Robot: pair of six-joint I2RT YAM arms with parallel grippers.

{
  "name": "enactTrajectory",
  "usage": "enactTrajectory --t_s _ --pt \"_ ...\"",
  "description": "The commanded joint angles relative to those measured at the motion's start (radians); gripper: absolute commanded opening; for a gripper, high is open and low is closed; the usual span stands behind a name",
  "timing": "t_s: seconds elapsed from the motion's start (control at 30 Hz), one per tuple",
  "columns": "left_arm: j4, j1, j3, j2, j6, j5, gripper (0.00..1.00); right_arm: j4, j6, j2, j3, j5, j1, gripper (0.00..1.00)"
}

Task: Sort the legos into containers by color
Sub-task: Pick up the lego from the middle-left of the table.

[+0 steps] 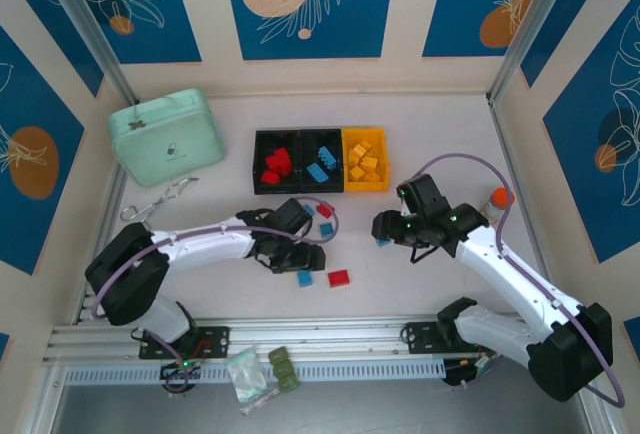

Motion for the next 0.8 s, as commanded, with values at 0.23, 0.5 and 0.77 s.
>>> enactTrajectory --t_s 0.23,0.5,0.77 --pt "-0.228 -0.076 0.185 0.166 0.119 -0.178 0.64 -0.009 0.005 -0.175 -0.088 -0.229 0.006 0.59" --pt "-0.278 -0.107 0.218 0.223 0.14 -0.265 0.56 0.006 0.072 -0.228 -0.189 -0.339 0.11 0.59" --pt "-0.26 -0.105 0.198 0.237 0.149 -0.286 0.31 -0.002 0.141 -0.298 -0.243 -0.293 0.137 0.59"
